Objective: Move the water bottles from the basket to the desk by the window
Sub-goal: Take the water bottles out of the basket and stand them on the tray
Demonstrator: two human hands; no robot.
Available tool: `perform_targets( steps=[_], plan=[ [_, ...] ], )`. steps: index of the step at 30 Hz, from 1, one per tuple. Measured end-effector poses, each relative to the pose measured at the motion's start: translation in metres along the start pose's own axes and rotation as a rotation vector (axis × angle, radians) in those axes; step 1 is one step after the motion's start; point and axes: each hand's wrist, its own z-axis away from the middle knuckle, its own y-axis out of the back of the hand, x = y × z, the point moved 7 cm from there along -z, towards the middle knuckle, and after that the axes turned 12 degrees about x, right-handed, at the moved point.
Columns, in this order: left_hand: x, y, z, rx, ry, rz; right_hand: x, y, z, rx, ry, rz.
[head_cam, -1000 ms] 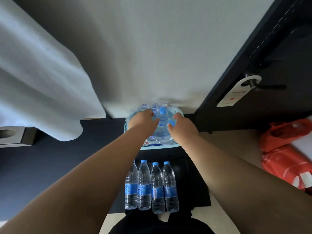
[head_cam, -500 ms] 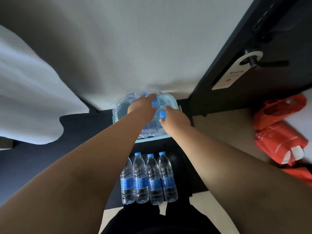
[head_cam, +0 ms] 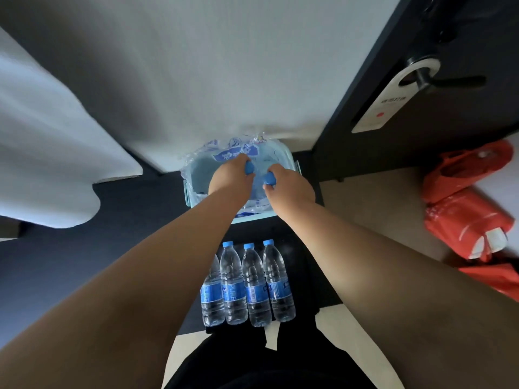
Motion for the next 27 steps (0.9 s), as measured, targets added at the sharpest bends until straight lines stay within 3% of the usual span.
perform_targets(
  steps=[11, 22, 27],
  plan=[
    [0.020, 0.092, 0.053, 0.278, 0.001, 0.264, -0.028, 0.082, 0.028, 0.264, 0.108, -0.295],
    [0.060, 0.181, 0.097, 0.404, -0.095, 0.243, -0.059, 0.178, 0.055, 0.396, 0.230, -0.395],
    [0.065, 0.191, 0.110, 0.361, -0.096, 0.232, -0.060, 0.196, 0.068, 0.381, 0.247, -0.360]
  ],
)
